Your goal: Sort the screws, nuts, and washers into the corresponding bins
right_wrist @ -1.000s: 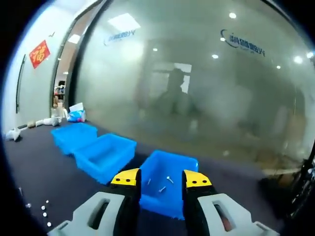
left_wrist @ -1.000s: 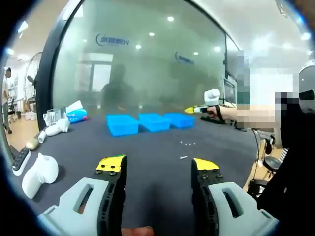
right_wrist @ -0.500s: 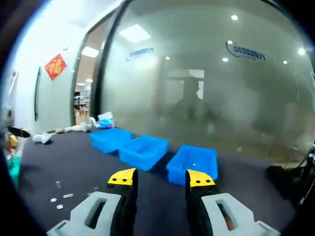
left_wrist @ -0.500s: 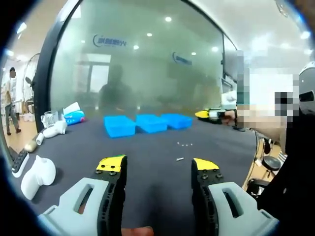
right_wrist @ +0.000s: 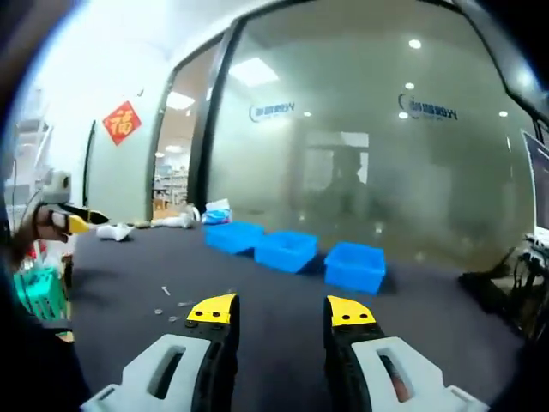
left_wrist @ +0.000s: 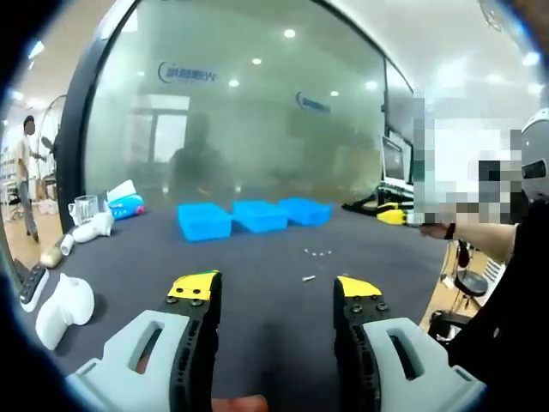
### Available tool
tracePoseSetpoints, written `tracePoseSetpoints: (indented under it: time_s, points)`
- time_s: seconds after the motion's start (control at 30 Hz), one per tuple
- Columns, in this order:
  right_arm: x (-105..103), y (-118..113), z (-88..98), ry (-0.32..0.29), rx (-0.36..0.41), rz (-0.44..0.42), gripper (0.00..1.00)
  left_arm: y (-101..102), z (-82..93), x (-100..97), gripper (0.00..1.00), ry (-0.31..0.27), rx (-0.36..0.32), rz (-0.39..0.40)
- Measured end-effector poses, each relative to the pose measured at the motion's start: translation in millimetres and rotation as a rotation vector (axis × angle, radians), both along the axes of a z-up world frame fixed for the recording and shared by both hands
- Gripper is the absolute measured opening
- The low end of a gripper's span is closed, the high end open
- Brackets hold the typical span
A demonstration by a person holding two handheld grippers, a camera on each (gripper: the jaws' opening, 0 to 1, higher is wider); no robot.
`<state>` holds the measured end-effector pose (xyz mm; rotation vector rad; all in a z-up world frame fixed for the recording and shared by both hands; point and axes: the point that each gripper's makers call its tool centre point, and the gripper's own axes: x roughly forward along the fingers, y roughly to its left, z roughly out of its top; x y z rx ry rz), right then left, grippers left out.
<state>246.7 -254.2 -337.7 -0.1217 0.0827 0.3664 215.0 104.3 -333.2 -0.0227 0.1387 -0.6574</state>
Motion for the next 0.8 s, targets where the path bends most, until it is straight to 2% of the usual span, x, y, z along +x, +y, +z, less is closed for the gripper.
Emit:
tracePoseSetpoints:
  time_s: [0.2,0.43,0.8]
  points:
    - [-23.0,0.8,6.4,-0.020,0.022,0.001,0.36,0.7,-0.2,-0.1,0.51,0.000,0.005,-0.001]
    - [-24.1,15.2,16.0,-0.026,-0.009,0.043,0.36,1.2,-2.9,-0.9,0.51,0.005,0.005,-0.001]
    - [-16.2,64.6,6.2,0.066,-0.145,0.243,0.36,3.3,-6.3,-1.5,0.51,0.009,0.010,-0.004]
